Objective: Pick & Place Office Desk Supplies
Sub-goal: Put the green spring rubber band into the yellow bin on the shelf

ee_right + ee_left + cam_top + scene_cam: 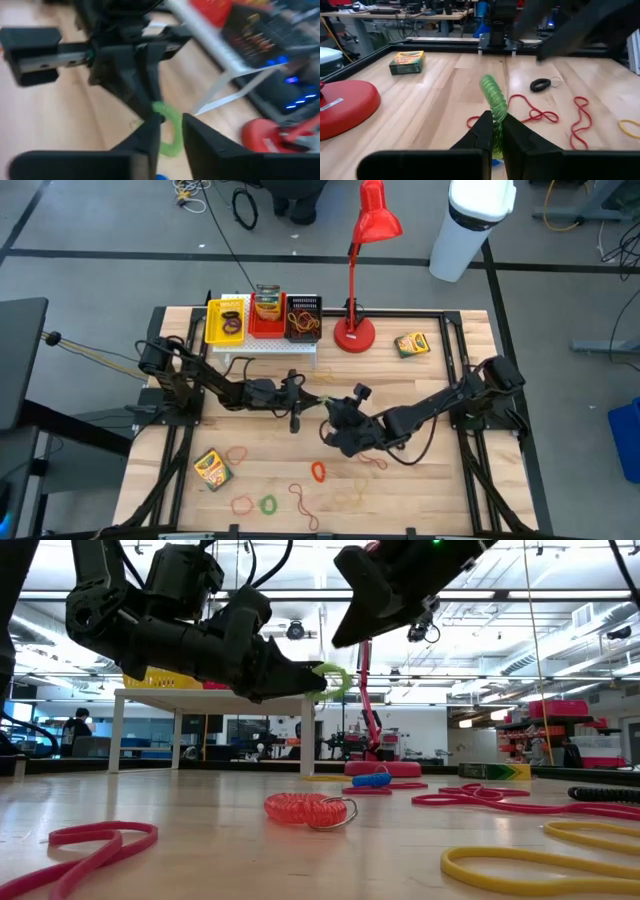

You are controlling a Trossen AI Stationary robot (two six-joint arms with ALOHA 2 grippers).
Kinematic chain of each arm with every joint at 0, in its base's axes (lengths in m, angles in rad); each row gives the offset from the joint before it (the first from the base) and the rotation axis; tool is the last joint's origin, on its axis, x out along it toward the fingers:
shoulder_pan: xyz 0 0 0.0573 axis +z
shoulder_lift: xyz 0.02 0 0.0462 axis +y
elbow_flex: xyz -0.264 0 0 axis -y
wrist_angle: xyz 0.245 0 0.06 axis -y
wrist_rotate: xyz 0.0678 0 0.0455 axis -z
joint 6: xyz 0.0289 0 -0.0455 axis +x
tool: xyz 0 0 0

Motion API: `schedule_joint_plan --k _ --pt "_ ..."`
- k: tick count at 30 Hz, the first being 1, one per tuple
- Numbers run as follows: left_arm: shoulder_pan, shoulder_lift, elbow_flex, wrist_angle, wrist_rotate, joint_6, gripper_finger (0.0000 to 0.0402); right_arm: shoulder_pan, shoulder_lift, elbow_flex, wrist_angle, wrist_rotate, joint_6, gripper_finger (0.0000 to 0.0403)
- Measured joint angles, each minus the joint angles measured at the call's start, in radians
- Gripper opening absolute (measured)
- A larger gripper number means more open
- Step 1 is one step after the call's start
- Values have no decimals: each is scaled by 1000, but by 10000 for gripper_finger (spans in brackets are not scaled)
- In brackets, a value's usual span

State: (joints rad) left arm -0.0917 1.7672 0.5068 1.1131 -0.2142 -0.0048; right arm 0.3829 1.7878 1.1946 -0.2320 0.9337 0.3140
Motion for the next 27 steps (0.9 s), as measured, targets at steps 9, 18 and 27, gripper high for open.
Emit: schedule_joint_plan --k 9,18,27 --pt "-8 -138 -1 -203 -108 59 20 93 -43 -29 -93 214 29 196" --pt "-91 -560 16 -682 -513 95 20 117 -54 -208 -97 112 230 47" --pt "-112 -941 289 -1530 -901 -125 20 114 -54 -318 109 104 228 37"
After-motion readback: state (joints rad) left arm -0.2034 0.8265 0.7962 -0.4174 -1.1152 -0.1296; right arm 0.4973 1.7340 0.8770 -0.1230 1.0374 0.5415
